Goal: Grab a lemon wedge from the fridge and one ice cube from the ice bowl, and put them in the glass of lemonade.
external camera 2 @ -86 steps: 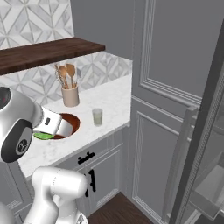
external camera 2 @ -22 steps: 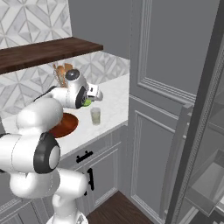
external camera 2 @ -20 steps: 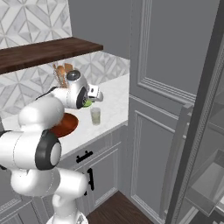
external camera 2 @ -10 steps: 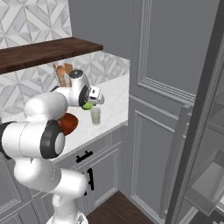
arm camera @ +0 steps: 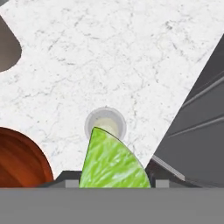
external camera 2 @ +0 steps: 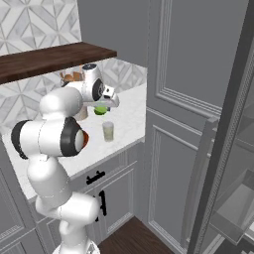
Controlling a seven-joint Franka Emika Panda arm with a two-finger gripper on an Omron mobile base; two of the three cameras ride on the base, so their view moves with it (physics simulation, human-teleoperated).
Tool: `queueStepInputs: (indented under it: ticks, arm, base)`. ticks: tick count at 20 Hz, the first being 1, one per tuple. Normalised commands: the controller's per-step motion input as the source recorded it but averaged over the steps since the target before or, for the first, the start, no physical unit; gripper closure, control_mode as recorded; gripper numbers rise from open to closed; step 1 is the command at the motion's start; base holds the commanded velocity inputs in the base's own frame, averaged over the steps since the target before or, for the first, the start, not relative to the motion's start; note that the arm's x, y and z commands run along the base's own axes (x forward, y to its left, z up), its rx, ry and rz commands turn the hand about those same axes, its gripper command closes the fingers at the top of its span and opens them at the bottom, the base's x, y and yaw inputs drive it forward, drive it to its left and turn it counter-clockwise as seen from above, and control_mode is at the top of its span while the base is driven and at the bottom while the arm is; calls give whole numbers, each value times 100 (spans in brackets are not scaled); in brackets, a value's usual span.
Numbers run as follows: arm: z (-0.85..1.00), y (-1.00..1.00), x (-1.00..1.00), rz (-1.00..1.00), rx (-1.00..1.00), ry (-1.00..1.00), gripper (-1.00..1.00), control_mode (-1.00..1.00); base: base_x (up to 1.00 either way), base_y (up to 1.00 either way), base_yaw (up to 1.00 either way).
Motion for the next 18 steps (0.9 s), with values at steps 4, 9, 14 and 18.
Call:
queueStepInputs:
  ticks: [4, 9, 14, 18]
  arm:
    - [-19, 0, 8, 0, 0, 2, 100, -100]
    - [-50, 0, 4, 0, 0, 0, 100, -100]
    - [1, 0, 29, 0, 0, 1, 100, -100]
    - [-2, 0, 58, 0, 0, 2, 100, -100]
  base:
    - [0, 0, 0]
    - [0, 0, 0]
    - [0, 0, 0]
    - [0, 0, 0]
